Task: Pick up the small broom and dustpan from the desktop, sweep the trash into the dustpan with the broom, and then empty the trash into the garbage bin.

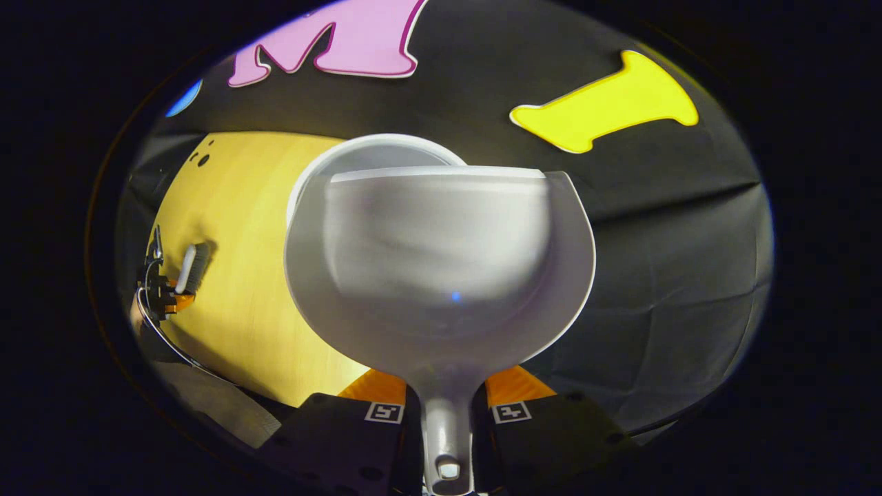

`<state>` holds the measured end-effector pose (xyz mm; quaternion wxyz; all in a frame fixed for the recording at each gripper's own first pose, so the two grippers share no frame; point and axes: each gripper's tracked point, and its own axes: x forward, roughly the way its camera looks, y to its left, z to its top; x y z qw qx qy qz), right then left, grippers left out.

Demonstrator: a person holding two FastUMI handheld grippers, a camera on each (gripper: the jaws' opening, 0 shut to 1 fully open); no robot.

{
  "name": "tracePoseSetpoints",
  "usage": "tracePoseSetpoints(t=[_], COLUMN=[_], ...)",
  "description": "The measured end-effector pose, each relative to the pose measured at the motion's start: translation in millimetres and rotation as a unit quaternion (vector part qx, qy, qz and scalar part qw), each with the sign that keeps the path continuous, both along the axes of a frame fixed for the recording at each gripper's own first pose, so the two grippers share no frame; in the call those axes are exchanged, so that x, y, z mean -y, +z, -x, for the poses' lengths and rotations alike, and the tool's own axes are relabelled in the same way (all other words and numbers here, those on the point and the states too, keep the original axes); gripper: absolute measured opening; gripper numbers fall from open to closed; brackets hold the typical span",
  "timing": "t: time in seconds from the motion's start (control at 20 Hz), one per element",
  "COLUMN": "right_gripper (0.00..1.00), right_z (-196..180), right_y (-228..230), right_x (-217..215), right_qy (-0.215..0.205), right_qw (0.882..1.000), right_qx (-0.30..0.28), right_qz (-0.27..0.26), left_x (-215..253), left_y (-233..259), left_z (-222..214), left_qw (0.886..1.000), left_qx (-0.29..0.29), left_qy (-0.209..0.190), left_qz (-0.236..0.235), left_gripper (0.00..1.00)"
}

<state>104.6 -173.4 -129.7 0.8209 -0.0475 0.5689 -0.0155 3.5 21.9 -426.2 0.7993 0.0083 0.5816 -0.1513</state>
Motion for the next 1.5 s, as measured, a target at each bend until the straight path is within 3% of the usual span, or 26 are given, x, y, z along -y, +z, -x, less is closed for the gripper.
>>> tracePoseSetpoints(t=[0.4,0.75,0.95,1.15,1.3,1.5], right_gripper=[0.31,0.31,0.31,0.31,0.31,0.31], right_z=[38.8,80.6,106.1,117.0,116.2,110.9], right_y=[31.4,19.7,-33.2,-102.7,-149.0,-194.3], right_x=[-21.0,-133.6,-205.4,-265.5,-290.8,-310.2], right_qy=[0.018,0.088,0.128,0.135,0.137,0.110], right_qw=[0.997,0.989,0.982,0.978,0.979,0.981], right_qx=[0.050,0.061,0.025,-0.008,-0.025,-0.041], right_qz=[-0.047,-0.104,-0.136,-0.157,-0.149,-0.154], left_x=[-3.7,-3.1,-3.8,-5.6,-8.2,-9.8], left_y=[0.1,0.9,1.1,0.1,0.4,0.4], left_z=[-1.5,-1.4,-1.3,-1.8,-2.1,-2.2], left_qw=[1.000,1.000,0.999,0.999,0.999,0.998], left_qx=[-0.004,-0.007,-0.005,0.001,0.003,0.003], left_qy=[-0.009,-0.005,-0.005,-0.006,-0.013,-0.017], left_qz=[-0.021,-0.025,-0.033,-0.044,-0.053,-0.063], left_gripper=[0.23,0.23,0.23,0.23,0.23,0.23])
